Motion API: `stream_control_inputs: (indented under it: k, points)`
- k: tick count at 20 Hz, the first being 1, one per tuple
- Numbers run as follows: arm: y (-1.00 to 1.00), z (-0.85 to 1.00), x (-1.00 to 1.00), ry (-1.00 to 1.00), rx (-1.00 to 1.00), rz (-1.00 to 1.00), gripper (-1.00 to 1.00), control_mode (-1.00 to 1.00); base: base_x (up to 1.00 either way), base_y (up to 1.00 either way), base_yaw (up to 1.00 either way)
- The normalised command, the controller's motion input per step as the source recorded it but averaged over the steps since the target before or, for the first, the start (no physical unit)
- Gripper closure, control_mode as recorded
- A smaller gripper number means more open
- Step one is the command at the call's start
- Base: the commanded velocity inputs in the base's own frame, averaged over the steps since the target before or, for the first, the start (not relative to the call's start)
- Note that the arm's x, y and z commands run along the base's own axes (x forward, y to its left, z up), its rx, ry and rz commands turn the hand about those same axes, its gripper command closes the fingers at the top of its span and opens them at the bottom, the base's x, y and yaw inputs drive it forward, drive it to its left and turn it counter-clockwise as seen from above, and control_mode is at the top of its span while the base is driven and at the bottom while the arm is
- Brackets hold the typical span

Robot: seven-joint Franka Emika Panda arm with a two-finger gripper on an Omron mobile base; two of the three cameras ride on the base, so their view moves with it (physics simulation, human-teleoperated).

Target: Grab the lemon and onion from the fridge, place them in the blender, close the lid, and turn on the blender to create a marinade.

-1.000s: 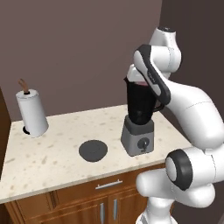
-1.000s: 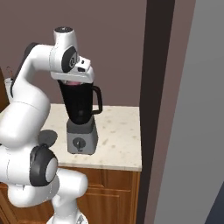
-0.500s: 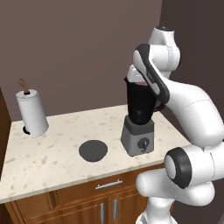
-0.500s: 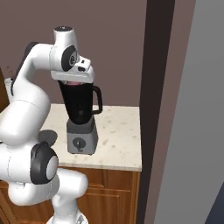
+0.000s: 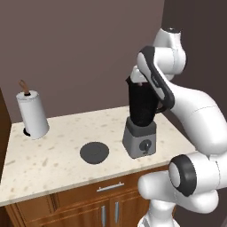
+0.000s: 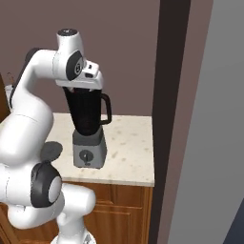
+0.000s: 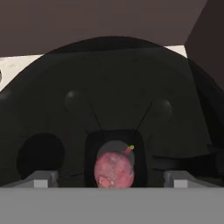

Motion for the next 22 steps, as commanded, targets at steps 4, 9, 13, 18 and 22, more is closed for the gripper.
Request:
stream_control_inputs:
  k: [4,9,13,18,22]
  points:
    - [0.0,0.35,-0.08,-0.22,0.0,0.0,-1.0,-1.0,0.0,0.0,0.0]
    - [0.0,0.55,-0.5,-0.31,0.0,0.0,-1.0,-1.0,0.0,0.0,0.0]
    - [0.0,0.09,-0.95,-0.16,0.0,0.0,-1.0,-1.0,0.0,0.0,0.0]
    - [0.0,-0.34,-1.0,-0.01,0.0,0.0,-1.0,-1.0,0.0,0.0,0.0]
    - [0.0,-0.58,-0.99,0.0,0.0,0.0,-1.0,-1.0,0.0,0.0,0.0]
